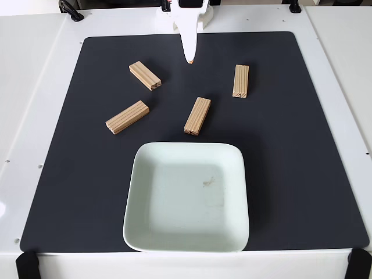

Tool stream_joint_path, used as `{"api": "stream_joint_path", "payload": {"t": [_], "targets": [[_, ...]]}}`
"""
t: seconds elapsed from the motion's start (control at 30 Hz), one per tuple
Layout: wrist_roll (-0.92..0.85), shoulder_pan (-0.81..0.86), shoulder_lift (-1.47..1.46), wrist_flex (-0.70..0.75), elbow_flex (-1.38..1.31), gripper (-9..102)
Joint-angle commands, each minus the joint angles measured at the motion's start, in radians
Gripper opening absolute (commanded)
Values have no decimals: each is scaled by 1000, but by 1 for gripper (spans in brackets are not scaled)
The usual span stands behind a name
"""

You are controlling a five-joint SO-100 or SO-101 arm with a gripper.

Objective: Pick up the wooden block and place them on the plate.

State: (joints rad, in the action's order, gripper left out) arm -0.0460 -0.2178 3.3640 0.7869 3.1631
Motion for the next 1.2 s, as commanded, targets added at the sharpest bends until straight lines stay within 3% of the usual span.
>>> {"api": "stream_joint_path", "payload": {"t": [0.0, 1.17], "targets": [[-6, -6, 5, 2, -2, 0], [-8, -6, 5, -25, 6, 0]]}}
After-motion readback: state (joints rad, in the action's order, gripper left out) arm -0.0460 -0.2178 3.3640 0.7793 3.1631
